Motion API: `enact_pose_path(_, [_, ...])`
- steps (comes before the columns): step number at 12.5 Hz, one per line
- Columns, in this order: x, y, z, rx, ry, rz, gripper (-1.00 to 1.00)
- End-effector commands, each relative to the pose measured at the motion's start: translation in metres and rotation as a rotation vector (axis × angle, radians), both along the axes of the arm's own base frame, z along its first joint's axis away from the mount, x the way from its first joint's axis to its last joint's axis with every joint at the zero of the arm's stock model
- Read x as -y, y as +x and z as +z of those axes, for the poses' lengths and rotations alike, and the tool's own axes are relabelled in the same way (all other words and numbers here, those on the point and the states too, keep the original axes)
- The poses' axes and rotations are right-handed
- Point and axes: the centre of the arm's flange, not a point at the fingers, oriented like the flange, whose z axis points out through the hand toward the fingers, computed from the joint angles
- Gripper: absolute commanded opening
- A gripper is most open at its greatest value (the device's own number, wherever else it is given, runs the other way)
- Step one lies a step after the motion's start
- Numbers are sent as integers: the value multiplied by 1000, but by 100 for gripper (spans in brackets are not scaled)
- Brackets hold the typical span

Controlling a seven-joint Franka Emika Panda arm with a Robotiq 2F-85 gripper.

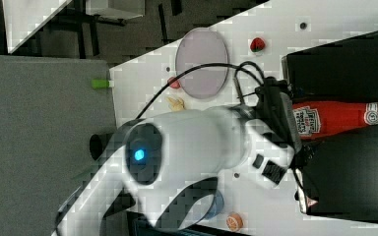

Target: Pick Ketchup from oven and place it on table.

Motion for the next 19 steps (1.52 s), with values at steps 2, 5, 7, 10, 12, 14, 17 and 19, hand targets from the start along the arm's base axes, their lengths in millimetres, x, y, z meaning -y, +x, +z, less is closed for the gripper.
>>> enact_pose_path(2, [-7, 3, -17, 41, 61, -30, 100])
enact_pose_path(5, [-6, 4, -33, 34, 84, -52, 100])
enact_pose_path(7, [-7, 3, -42, 17, 90, -54, 69])
enact_pose_path(10, [-7, 3, -40, 22, 88, -52, 29])
enact_pose_path(12, [-7, 5, -33, 29, 82, -46, 29])
enact_pose_path(14, [-13, 17, -3, 55, 55, 4, 29])
enact_pose_path(17, [-39, 32, 60, 14, 23, 180, 29])
enact_pose_path(19, [-73, 44, 97, 13, 37, 350, 29])
